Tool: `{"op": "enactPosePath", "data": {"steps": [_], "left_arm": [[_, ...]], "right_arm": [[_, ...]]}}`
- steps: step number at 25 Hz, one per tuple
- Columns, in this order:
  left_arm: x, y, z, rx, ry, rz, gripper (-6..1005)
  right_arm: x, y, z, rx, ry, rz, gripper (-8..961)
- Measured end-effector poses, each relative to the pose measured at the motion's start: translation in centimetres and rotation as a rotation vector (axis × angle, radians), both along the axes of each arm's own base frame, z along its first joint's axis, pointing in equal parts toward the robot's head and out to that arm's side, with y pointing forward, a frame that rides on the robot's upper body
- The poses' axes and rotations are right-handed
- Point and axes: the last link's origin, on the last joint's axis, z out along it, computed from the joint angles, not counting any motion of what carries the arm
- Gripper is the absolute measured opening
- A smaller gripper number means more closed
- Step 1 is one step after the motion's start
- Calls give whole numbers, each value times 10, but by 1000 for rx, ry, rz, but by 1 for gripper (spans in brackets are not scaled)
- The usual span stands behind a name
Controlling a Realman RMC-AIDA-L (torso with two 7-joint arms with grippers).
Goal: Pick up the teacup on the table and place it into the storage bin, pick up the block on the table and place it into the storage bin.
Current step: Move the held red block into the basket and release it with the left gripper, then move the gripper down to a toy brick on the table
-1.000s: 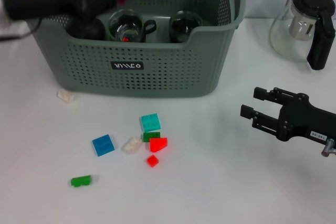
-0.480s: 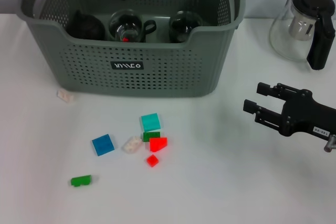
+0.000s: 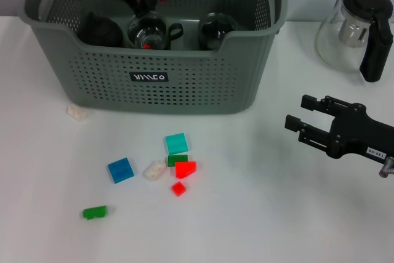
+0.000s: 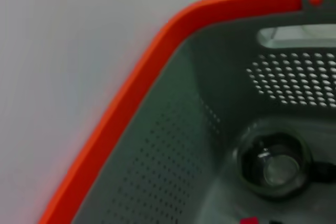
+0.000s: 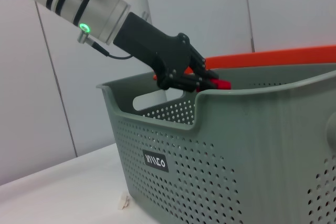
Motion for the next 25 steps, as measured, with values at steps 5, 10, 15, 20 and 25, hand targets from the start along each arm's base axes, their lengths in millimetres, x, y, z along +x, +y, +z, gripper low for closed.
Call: {"op": "enactPosePath", "data": {"steps": [5,10,15,20,25], "left_arm": [[-1,-3,-4,4,16,2,157],[1,-6,5,34,-51,15,226],[8,-19,26,33,-288,10,407],[-4,-54,65,-180,-784,29,590],[-60,-87,80,-303,-1201,113,589]], "right_arm": [[2,-1,1,6,1,-7,644],[3,-1,2,8,0,-11,645],[4,-1,2,9,0,-12,645],[4,-2,2,9,1,-13,645],[2,-1,1,4,0,-9,646]]}}
